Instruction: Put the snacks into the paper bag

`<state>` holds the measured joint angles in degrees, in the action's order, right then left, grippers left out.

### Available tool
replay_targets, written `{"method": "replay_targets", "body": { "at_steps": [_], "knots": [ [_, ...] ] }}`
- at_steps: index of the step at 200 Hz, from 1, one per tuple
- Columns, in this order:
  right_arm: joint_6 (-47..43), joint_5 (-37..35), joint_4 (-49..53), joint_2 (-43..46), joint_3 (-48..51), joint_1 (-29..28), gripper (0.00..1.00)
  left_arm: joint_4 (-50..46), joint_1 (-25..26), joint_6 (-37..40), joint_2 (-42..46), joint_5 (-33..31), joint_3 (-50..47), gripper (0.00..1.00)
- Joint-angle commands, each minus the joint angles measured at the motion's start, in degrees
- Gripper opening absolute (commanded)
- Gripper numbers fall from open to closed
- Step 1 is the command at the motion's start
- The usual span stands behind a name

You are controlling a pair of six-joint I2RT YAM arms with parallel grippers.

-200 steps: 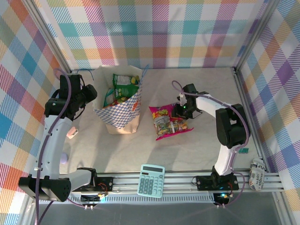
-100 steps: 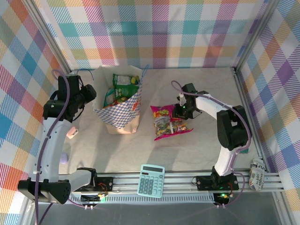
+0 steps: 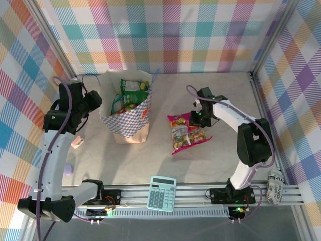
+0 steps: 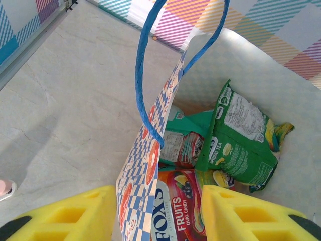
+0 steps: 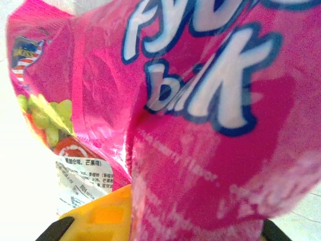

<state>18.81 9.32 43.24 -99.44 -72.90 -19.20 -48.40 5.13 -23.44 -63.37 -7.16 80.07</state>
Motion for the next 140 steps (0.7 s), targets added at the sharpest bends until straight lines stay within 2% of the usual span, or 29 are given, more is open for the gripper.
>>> {"method": "replay_targets", "body": {
  "at_steps": [1, 140],
  "knots": [
    [-0.44, -0.97, 2.52, 3.71, -3.67, -0.33, 0.0, -0.99, 0.41, 0.77, 0.97, -0.61, -0.01, 0.48],
    [-2.27, -0.71, 6.77, 12.52, -15.47, -2.46, 0.0, 1.72, 0.38, 0.42, -4.38, 1.49, 0.79, 0.52]
  ]
}}
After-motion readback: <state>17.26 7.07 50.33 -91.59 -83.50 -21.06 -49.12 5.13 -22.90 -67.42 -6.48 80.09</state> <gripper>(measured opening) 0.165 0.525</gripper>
